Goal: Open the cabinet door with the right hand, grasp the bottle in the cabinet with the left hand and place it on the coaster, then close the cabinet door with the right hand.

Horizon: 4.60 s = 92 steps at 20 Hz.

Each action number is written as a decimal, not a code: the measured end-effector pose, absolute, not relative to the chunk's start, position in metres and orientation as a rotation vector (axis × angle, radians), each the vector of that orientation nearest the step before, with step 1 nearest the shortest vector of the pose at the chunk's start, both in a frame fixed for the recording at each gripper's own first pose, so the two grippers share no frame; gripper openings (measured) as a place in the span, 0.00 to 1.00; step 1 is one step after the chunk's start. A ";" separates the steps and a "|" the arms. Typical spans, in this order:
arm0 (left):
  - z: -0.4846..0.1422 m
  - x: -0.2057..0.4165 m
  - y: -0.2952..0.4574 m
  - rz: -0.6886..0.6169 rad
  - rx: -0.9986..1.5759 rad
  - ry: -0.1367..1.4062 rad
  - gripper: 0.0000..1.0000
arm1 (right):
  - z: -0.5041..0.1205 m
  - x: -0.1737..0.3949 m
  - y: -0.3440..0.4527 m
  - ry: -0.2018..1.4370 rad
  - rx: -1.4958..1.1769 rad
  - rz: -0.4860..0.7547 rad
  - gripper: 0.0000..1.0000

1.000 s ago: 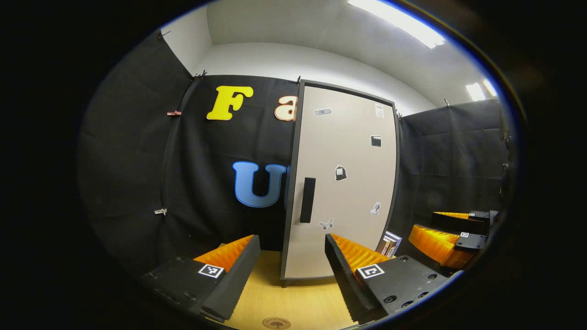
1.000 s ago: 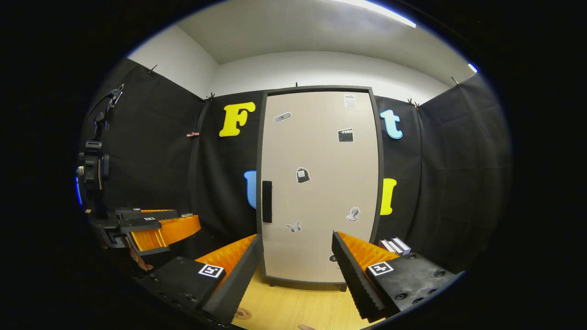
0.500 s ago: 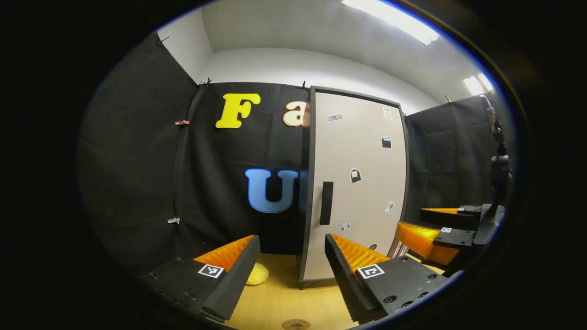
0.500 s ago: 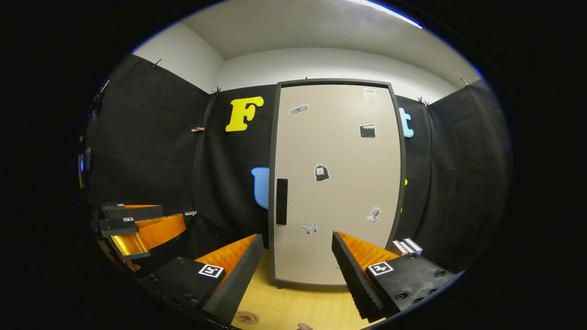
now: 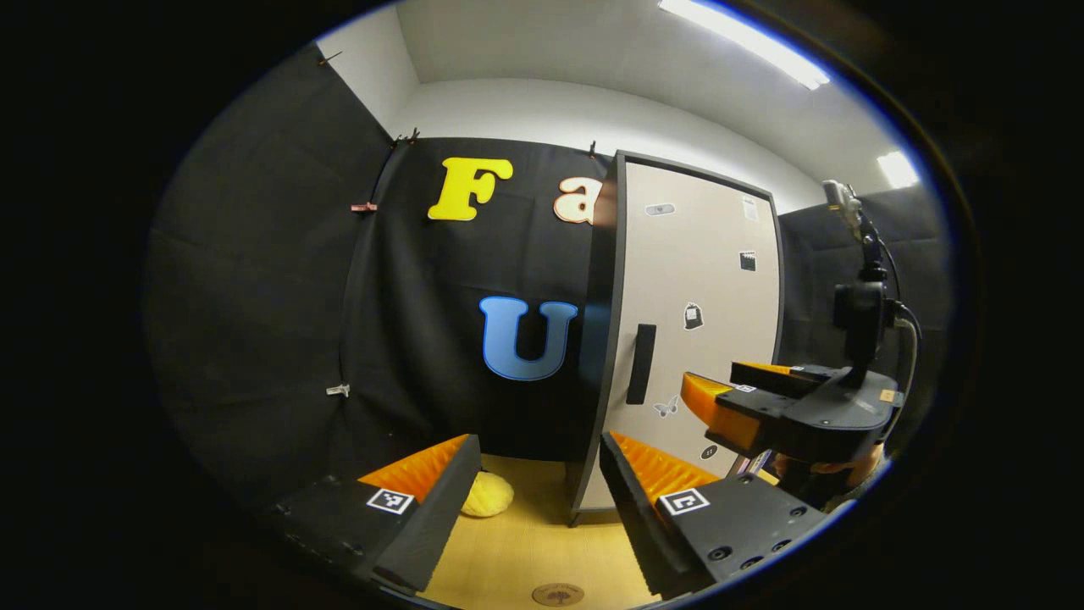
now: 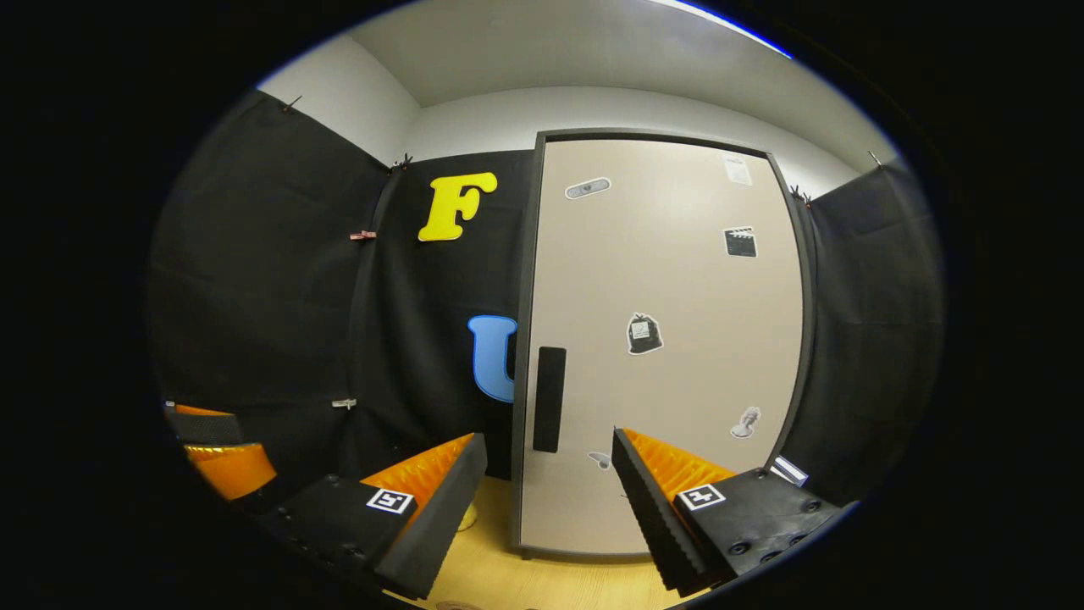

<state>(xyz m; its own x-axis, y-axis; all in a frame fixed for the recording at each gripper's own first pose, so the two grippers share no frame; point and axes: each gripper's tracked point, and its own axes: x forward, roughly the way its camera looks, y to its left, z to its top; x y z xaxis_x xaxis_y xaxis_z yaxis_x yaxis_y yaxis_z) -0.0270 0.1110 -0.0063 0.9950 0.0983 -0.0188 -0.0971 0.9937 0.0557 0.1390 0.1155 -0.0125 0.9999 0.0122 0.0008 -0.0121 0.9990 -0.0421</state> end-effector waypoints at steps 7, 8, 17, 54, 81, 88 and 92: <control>-0.013 -0.028 0.132 0.126 0.030 0.031 0.90 | -0.027 0.199 0.119 0.005 -0.033 -0.034 0.96; -0.015 -0.028 0.135 0.130 0.026 0.034 0.90 | -0.028 0.205 0.119 0.004 -0.032 -0.039 0.96; -0.029 -0.022 0.145 0.157 0.008 0.058 0.90 | -0.034 0.262 0.107 -0.030 -0.010 -0.124 0.90; -0.035 -0.059 0.106 0.119 0.037 0.068 0.88 | -0.034 0.176 0.106 0.027 -0.030 0.010 0.22; -0.046 -0.060 -0.039 -0.243 0.073 0.078 0.89 | -0.022 0.036 -0.026 0.064 -0.081 -0.120 0.20; -0.045 -0.051 -0.057 -0.265 0.073 0.079 0.84 | -0.008 0.026 -0.052 0.029 0.010 -0.117 0.20; -0.046 -0.045 -0.066 -0.275 0.078 0.081 0.84 | -0.007 0.023 -0.072 0.025 -0.011 -0.171 0.14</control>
<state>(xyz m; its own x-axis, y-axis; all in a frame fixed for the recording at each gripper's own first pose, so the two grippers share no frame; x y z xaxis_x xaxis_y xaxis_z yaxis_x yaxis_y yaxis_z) -0.0449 -0.0659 -0.0456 0.9592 -0.2678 -0.0901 0.2741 0.9594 0.0661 0.0228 -0.0720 -0.0071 0.9850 -0.1707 -0.0241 0.1704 0.9853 -0.0135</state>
